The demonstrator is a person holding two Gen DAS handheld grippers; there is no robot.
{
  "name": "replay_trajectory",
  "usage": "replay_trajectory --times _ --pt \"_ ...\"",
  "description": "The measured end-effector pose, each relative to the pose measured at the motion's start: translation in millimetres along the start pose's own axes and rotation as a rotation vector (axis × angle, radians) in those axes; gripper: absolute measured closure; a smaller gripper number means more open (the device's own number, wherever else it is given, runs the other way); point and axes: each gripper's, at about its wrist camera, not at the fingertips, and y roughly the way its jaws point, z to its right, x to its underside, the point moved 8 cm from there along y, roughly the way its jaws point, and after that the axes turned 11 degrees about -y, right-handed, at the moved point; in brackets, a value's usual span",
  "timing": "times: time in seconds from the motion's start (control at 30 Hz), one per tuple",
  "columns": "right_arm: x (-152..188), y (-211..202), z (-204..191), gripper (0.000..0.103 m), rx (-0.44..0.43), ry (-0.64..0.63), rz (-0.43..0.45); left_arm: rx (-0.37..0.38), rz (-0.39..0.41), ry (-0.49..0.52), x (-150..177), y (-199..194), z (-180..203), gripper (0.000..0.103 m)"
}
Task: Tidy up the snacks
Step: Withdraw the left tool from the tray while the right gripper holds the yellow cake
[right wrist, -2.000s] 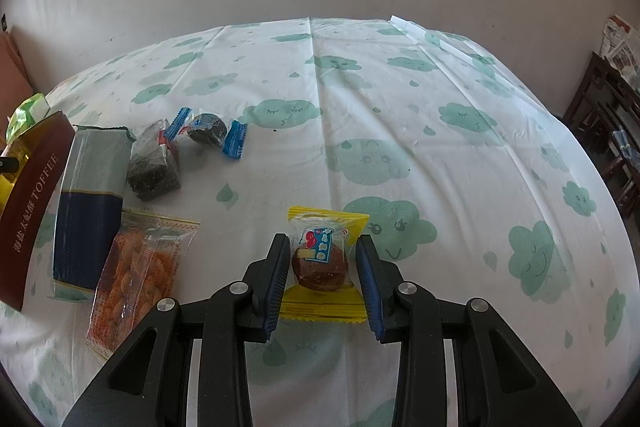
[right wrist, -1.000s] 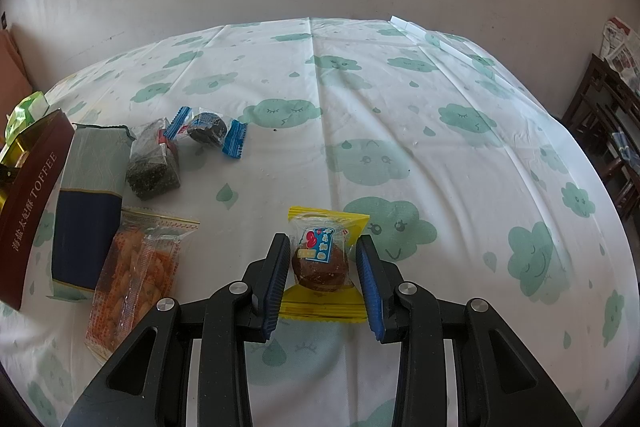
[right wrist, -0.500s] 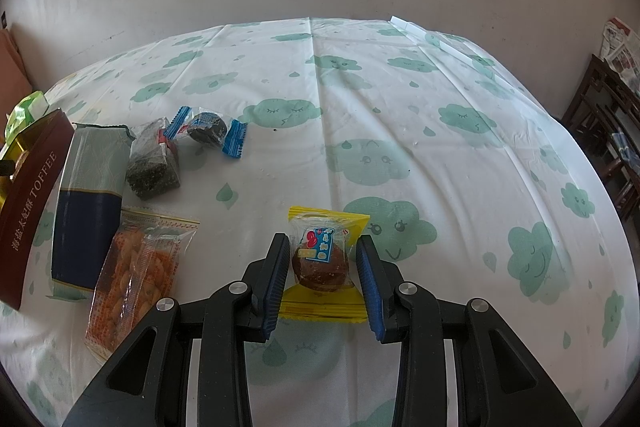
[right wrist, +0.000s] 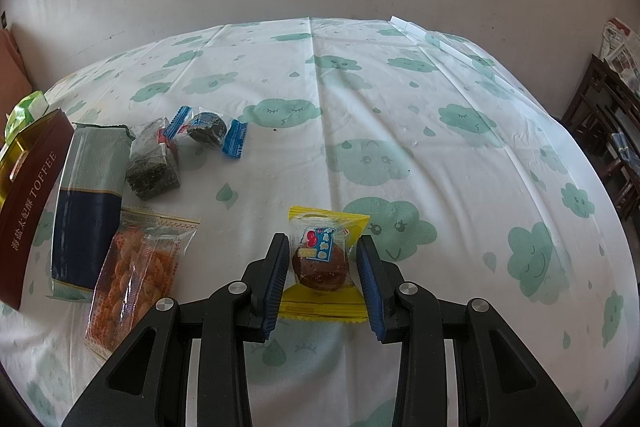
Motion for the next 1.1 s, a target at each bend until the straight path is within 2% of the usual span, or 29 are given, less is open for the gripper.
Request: replay_trajectory --times 0.53,1.1 --pt "-0.5 0.1 -1.2 0.066 -0.001 0.0 0.0 -0.018 0.021 -0.009 20.3 -13.0 -5.4 0.048" --pt "0.6 -1.9 -0.8 0.072 0.006 0.009 -0.019 0.0 0.0 -0.031 38.1 -11.1 -4.5 0.027"
